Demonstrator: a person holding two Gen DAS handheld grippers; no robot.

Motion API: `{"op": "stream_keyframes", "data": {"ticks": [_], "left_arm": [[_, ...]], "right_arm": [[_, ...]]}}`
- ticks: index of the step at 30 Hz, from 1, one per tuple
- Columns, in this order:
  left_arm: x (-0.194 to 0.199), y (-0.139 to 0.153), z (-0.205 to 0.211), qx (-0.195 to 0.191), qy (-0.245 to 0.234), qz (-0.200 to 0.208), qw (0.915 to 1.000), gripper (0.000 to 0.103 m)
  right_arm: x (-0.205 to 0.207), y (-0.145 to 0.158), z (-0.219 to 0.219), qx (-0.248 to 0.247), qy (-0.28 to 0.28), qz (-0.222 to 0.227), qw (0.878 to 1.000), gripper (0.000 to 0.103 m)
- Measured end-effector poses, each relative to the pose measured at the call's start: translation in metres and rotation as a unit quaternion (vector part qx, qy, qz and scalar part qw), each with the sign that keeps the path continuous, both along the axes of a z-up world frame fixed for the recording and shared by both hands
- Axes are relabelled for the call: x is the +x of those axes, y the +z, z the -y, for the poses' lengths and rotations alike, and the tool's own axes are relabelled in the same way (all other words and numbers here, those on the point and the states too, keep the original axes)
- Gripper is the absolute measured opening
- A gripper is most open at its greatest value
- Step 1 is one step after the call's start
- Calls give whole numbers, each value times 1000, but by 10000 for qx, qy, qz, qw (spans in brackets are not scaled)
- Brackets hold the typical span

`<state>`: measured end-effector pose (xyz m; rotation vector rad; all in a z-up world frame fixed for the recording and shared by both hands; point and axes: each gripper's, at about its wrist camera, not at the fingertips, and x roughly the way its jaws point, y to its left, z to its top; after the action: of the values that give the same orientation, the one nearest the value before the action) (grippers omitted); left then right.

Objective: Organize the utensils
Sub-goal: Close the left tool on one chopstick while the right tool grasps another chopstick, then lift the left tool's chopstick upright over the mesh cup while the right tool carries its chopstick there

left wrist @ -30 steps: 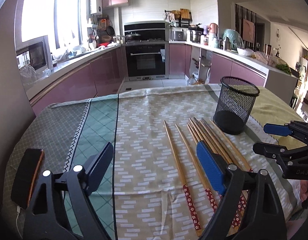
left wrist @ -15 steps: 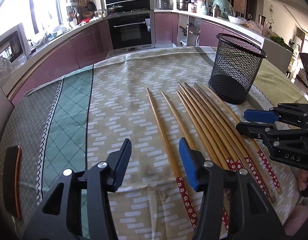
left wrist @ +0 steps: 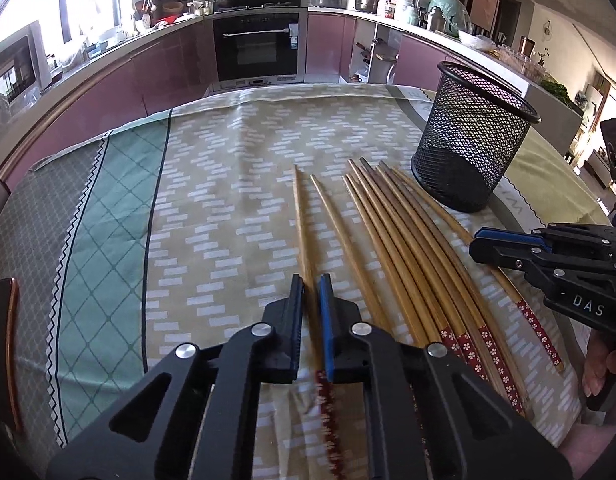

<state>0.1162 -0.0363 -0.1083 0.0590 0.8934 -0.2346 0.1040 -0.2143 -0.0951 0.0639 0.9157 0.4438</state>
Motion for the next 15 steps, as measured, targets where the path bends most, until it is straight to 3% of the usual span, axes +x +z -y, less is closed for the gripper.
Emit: {"op": "stream_keyframes", "data": {"ticks": [6,15], "left_arm": [[-14,13,-12,-235,-8,95,9997,8],[-30,62,-22,-928,-394,486,9937,8]], "right_arm": [[-11,18,6,196,132,252,9994,6],[-29,56,24,609,275,784,9947,6]]}}
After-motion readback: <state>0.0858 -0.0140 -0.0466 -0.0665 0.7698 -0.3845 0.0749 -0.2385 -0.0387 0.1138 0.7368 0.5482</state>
